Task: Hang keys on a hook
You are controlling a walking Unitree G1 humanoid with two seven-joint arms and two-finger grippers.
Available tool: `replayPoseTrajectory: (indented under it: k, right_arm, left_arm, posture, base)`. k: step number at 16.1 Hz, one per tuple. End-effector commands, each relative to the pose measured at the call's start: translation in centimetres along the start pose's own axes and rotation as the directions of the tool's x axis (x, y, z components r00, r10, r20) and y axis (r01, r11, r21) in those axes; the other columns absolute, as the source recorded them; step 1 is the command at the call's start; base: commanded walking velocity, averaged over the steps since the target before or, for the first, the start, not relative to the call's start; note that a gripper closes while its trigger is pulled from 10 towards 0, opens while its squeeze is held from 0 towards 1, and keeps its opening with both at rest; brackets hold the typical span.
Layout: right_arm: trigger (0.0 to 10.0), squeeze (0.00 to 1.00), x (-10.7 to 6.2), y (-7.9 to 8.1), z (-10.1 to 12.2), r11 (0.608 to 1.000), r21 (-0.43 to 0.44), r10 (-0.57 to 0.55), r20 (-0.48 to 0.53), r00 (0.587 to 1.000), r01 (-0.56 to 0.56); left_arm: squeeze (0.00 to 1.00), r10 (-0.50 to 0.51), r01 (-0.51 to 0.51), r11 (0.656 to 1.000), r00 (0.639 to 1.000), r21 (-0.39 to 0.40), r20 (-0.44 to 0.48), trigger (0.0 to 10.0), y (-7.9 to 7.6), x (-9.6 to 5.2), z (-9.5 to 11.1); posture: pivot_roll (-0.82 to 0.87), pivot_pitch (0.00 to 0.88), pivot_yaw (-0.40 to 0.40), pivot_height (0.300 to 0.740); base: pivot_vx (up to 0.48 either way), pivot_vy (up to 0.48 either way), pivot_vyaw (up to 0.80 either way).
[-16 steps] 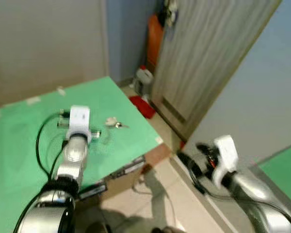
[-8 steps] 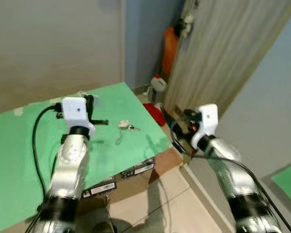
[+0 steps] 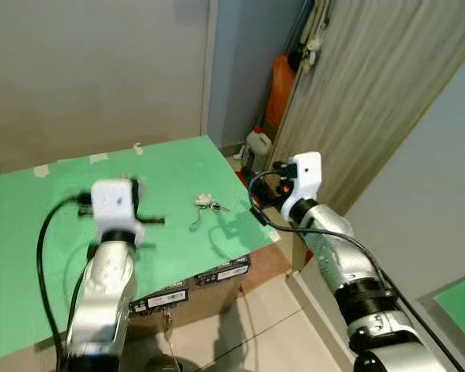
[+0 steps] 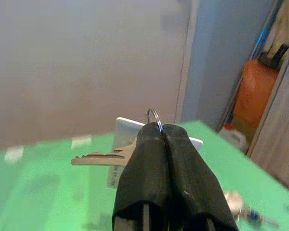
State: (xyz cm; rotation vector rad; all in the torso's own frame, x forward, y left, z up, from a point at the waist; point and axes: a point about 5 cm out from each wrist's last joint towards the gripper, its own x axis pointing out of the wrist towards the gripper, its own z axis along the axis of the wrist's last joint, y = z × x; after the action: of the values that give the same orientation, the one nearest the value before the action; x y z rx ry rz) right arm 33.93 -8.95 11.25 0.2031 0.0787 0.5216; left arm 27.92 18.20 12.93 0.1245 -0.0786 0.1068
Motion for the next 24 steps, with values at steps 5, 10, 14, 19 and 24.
replayPoseTrajectory:
  k: [5, 10, 14, 19, 24]
  right_arm:
    - [10.0, 0.00, -0.2, -0.8, 0.1, 1.000, 0.000, -0.028, 0.015, 0.999, 0.028]
    - [10.0, 0.00, -0.4, -1.1, -0.5, 0.998, 0.008, -0.061, 0.016, 0.998, 0.061]
    - [10.0, 0.00, -0.3, -1.3, -0.4, 0.996, 0.018, -0.088, 0.035, 0.996, 0.088]
    - [10.0, 0.00, -0.3, -1.4, -0.5, 0.995, 0.020, -0.097, 0.034, 0.995, 0.097]
    - [10.0, 0.00, -0.7, -1.5, -0.3, 0.994, -0.005, -0.104, 0.070, 0.992, 0.105]
  left_arm:
    - [0.00, -0.177, 0.176, 0.984, 0.983, 0.025, 0.042, 0.0, -2.8, -0.1, 1.1]
    - [0.00, -0.317, 0.317, 0.948, 0.946, 0.011, 0.070, 0.0, -4.2, 0.6, 1.7]
    - [0.00, -0.426, 0.426, 0.904, 0.899, 0.018, 0.101, 0.0, -5.4, 1.1, 2.4]
    - [0.00, -0.435, 0.436, 0.900, 0.895, 0.008, 0.095, 0.0, -5.2, 2.0, 2.3]
    - [0.00, -0.402, 0.398, 0.915, 0.914, 0.072, 0.051, 0.0, -3.5, 3.0, 1.4]
  posture:
    - [0.18, 0.000, -0.080, 0.740]
    - [0.15, 0.000, -0.033, 0.740]
    - [0.13, 0.000, 0.006, 0.740]
    - [0.12, 0.000, 0.020, 0.740]
    - [0.11, 0.000, 0.014, 0.740]
  base:
    - [0.000, -0.192, -0.62]
    - [0.000, -0.480, -0.78]
    - [0.000, -0.480, -0.77]
    - [0.000, -0.192, -0.75]
    - [0.000, 0.000, -0.15]
